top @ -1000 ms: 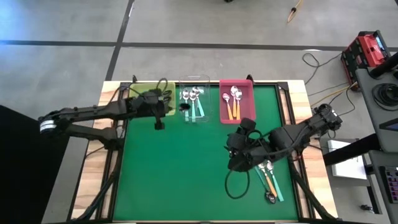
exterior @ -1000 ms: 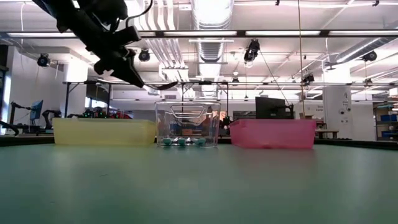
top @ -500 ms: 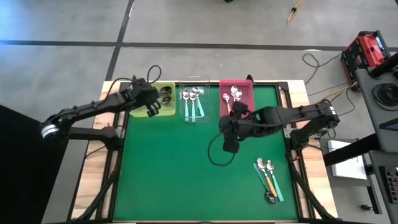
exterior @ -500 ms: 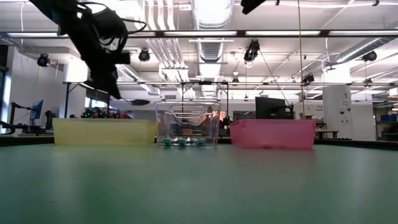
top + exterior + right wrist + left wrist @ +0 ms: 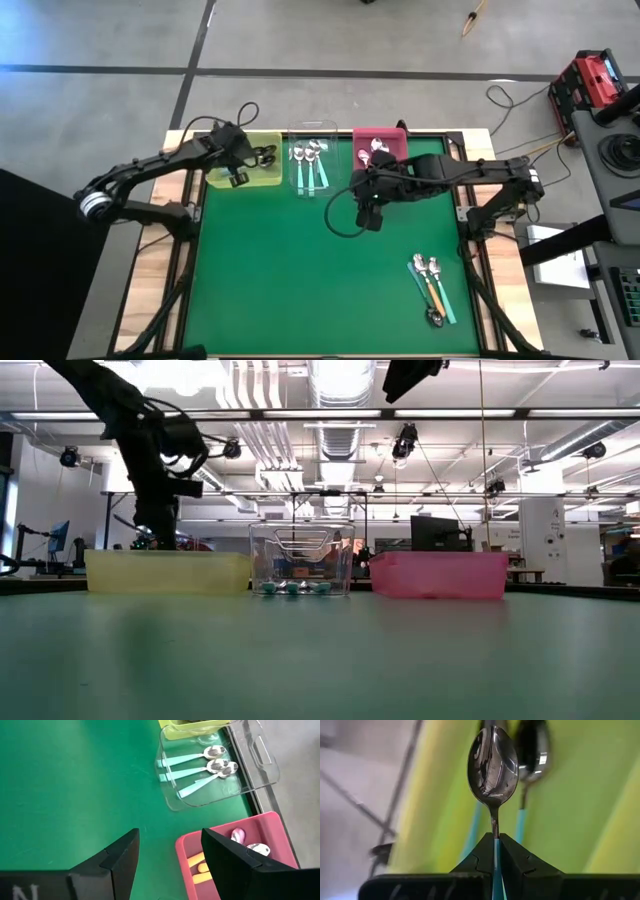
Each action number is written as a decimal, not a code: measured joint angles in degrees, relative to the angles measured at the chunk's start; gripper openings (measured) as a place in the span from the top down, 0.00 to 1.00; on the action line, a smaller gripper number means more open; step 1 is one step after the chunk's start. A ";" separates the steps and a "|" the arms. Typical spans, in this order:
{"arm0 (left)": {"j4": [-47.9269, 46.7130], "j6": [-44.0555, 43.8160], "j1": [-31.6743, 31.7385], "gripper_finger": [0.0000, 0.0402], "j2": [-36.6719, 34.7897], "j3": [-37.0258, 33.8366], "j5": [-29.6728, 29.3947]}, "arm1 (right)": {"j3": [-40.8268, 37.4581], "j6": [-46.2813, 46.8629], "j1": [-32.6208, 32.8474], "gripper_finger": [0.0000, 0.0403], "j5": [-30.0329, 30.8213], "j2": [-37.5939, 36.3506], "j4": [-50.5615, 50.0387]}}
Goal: Sort silverware by color (type)
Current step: Put the blue spoon into the yellow bin, then put the yellow spoon into the red bin
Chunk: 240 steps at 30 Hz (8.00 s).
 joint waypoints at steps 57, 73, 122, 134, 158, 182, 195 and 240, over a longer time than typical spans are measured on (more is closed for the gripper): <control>7.83 2.69 6.95 0.91 8.91 3.56 10.72 | 0.00 2.76 -2.20 0.49 -0.10 0.07 1.60; 9.43 -15.62 -1.26 0.91 1.30 -0.16 13.91 | 0.00 7.32 -2.09 0.49 -1.74 0.09 1.99; 39.42 -28.23 -33.43 0.91 -19.66 -5.49 13.71 | -26.46 64.68 19.87 0.49 -19.48 2.71 6.32; 44.65 -26.37 -44.13 0.91 -24.45 -5.09 13.71 | -31.43 74.17 26.02 0.49 -26.24 2.67 6.87; 44.78 -22.28 -51.68 0.91 -28.88 -5.09 13.71 | -44.18 80.76 31.73 0.49 -33.07 1.82 11.86; 44.58 -20.34 -51.66 0.91 -28.66 -5.11 13.54 | -50.61 81.24 31.72 0.49 -32.42 -0.52 15.34; 44.58 -20.12 -51.66 0.91 -28.66 -5.11 13.50 | -51.35 82.13 31.72 0.57 -30.89 -0.50 16.18; 44.80 -18.85 -51.66 0.91 -28.51 -5.14 13.14 | -52.70 90.95 31.18 0.93 -19.87 -5.81 15.30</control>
